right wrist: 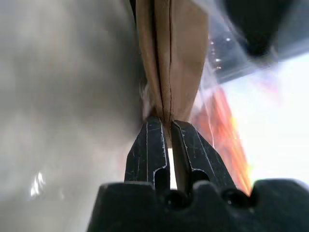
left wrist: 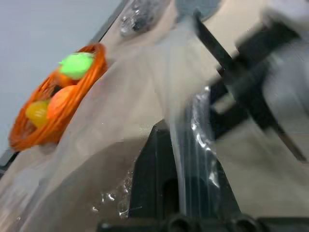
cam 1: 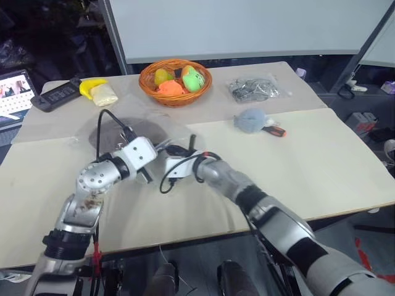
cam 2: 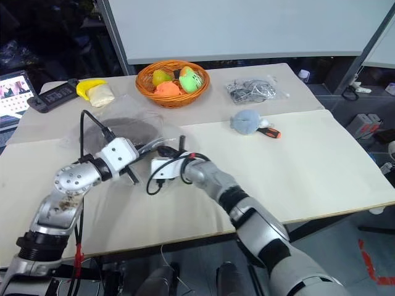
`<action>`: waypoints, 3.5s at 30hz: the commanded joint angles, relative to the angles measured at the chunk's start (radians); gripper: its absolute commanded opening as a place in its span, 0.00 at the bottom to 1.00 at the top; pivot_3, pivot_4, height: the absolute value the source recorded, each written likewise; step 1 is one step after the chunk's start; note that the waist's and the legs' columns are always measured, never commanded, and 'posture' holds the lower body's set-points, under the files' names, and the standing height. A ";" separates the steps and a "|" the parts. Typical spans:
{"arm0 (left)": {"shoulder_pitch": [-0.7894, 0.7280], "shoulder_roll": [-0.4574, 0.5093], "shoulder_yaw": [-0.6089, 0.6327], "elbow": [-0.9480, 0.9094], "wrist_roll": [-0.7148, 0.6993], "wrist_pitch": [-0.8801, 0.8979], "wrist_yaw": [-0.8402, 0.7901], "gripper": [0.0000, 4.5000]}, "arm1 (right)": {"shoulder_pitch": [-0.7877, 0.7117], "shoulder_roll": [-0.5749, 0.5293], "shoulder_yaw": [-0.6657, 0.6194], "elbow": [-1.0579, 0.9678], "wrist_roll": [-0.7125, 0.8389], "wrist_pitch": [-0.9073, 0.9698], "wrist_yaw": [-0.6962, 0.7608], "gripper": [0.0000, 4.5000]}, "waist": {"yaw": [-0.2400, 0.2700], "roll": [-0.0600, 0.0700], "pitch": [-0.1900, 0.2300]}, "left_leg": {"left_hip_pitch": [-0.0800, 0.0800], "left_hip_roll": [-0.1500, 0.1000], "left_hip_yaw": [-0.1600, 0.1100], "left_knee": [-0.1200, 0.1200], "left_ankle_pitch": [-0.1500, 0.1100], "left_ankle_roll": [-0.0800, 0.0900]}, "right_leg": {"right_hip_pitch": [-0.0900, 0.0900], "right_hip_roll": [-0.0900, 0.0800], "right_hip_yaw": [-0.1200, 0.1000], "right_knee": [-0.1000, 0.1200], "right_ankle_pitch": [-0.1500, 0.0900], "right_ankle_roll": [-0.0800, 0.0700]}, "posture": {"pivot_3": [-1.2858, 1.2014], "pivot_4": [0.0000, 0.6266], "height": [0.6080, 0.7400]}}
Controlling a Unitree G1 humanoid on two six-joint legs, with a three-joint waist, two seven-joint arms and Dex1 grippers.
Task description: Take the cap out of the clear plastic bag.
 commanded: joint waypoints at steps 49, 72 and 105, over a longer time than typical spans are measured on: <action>0.000 -0.094 0.008 -0.103 0.076 -0.070 0.172 0.00 | 0.347 -0.266 -0.092 -0.720 0.068 0.199 0.257 0.60 | 0.043 -0.001 0.001 | -0.005 -0.001 0.001 0.002 0.000 0.000 | 0.001 -0.002 -0.004 -0.005 -0.001 0.001 | 0.52 0.24 1.00; -0.044 -0.096 0.021 -0.126 0.076 -0.048 0.181 0.00 | 0.105 0.012 0.091 -0.305 -0.140 0.112 0.106 0.60 | 0.032 -0.001 0.000 | -0.004 -0.001 0.001 0.002 0.000 0.000 | 0.001 -0.001 -0.003 -0.004 0.000 0.000 | 0.52 0.24 1.00; -0.018 -0.085 0.017 -0.111 0.082 -0.069 0.173 0.00 | -0.056 0.178 0.041 0.071 -0.123 0.213 -0.161 0.00 | 0.012 -0.001 0.000 | 0.000 0.000 0.000 0.000 0.000 0.000 | 0.001 0.000 -0.002 -0.001 0.001 -0.002 | 0.52 0.24 1.00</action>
